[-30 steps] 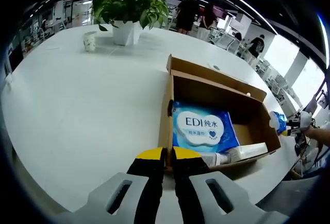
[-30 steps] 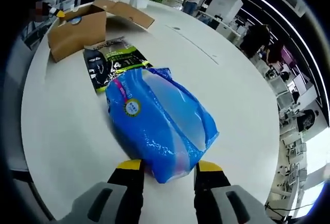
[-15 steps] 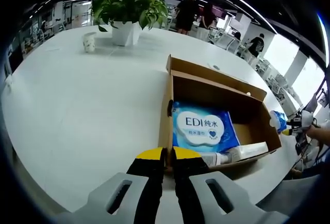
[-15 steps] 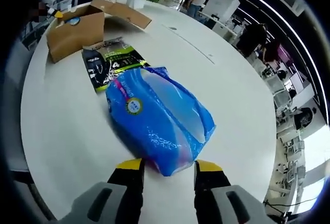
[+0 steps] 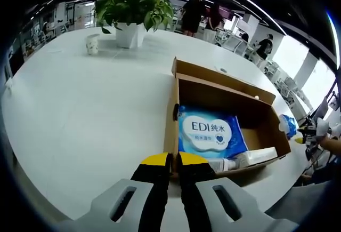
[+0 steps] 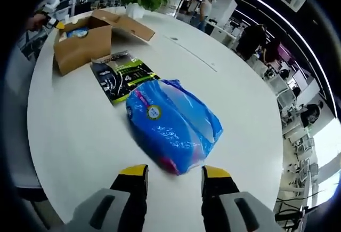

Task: Operate the shoe box by opening the lid, removing the specified soft item, and placing it in the target area until the item is outside and the box remains undamaged.

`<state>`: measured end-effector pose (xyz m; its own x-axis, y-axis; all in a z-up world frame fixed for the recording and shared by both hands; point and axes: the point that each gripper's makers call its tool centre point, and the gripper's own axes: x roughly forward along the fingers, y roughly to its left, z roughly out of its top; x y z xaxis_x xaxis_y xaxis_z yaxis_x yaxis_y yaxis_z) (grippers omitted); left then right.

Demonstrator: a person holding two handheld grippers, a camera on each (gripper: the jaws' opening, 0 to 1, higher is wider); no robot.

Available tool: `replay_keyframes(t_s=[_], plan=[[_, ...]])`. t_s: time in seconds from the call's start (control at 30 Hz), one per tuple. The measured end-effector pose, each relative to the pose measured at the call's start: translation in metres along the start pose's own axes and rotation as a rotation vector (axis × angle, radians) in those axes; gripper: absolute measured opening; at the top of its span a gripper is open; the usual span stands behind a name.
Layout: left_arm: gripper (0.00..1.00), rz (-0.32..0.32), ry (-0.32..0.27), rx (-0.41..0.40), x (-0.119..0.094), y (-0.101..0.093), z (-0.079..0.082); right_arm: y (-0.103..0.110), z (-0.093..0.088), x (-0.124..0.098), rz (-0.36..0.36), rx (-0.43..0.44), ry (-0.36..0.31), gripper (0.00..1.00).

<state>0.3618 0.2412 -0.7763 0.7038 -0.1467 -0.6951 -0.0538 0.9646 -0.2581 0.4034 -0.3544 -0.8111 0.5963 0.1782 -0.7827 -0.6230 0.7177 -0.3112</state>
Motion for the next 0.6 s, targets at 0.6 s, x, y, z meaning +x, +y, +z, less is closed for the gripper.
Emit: replay_keyframes(t_s=[0.6], plan=[[0.04,-0.004,-0.002,0.015,-0.001,-0.001,0.000,0.016,0.028,-0.040,-0.037,0.067,-0.083,0.39]])
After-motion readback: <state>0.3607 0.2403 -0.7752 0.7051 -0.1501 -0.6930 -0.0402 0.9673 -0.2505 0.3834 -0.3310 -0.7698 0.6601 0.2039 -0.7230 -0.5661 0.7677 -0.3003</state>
